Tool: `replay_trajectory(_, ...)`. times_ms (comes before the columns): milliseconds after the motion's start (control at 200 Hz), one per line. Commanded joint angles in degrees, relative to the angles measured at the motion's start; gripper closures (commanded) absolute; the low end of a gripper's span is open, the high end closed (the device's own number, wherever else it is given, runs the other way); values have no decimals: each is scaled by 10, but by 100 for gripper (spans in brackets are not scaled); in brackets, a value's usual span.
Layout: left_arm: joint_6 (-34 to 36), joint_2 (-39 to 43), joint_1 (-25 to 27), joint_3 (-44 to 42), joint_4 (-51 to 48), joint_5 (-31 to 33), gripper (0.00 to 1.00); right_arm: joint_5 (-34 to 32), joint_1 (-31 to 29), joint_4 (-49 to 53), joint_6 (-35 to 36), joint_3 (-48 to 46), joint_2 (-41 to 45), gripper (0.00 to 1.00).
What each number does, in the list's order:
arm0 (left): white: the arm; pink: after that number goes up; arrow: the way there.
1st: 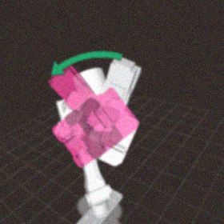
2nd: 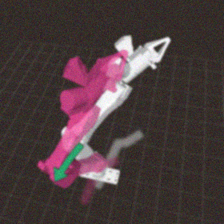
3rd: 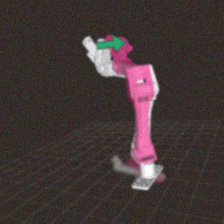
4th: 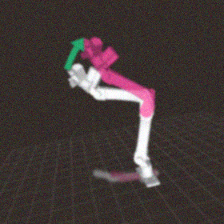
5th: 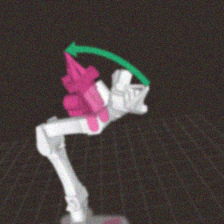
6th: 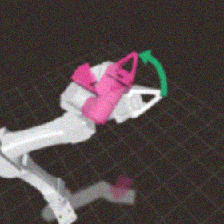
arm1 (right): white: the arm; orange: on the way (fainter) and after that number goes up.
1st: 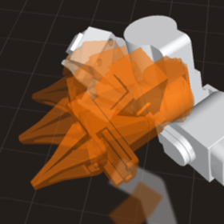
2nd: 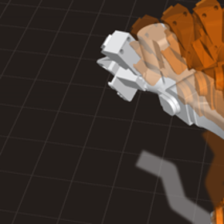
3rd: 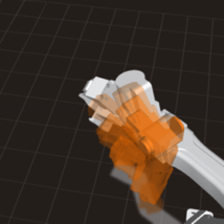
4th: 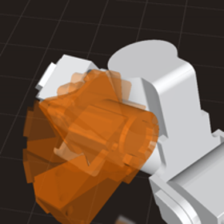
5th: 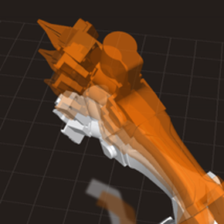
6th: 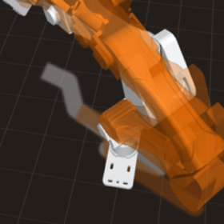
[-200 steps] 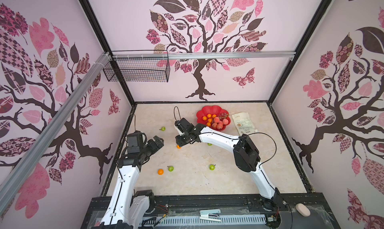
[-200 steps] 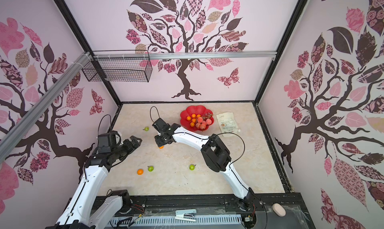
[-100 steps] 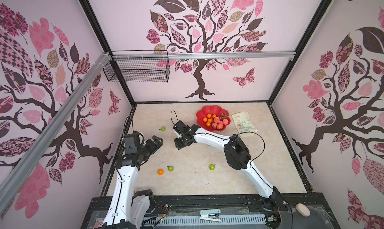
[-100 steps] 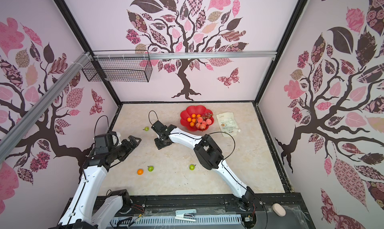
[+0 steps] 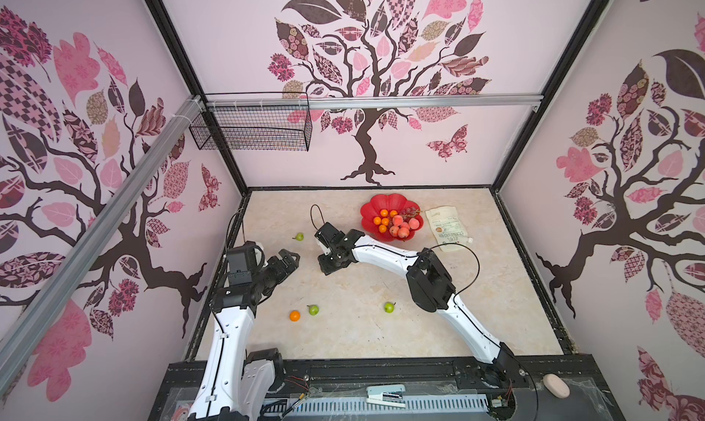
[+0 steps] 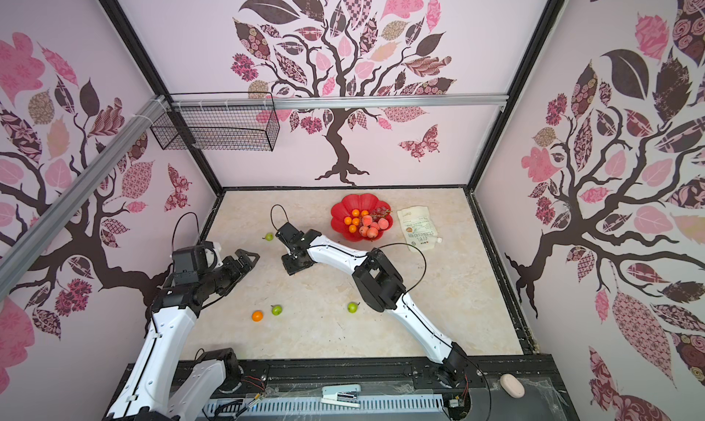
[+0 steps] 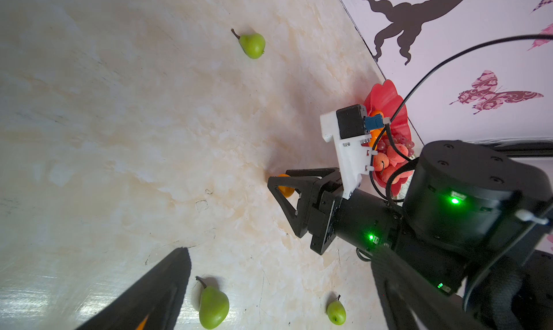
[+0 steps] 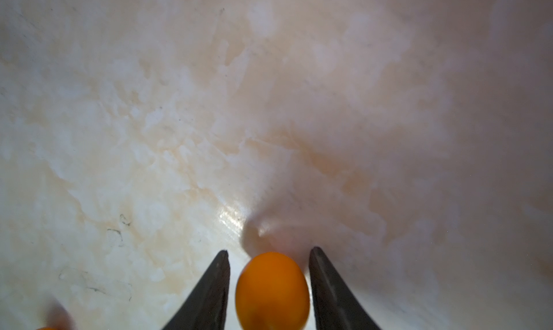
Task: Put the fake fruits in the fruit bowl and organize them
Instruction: 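Move the right gripper down to a kumquat on the table nearer the robot, then close the right gripper on the kumquat and lift it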
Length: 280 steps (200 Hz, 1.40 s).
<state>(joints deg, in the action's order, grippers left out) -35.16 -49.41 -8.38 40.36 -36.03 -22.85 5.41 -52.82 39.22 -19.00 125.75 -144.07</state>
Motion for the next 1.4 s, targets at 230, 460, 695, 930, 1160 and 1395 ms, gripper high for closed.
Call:
replay_trajectory(230,8,3,-3,-18,16,-8,2,0,-1,7,2,-51,14,56)
replay_trajectory(460,8,3,-3,-18,19,-12,2,0,-1,2,-2,-67,20,60)
replay_trajectory(695,8,-20,3,-26,55,-69,2,8,-1,-20,-18,-91,80,61)
replay_trajectory(930,-3,-54,62,-8,86,-51,2,12,17,-46,-28,-147,152,61)
replay_trajectory(1160,-22,-122,132,28,129,-29,2,20,68,-85,-38,-238,230,61)
replay_trajectory(1395,-16,-226,207,105,152,-6,2,21,138,-105,-38,-289,276,61)
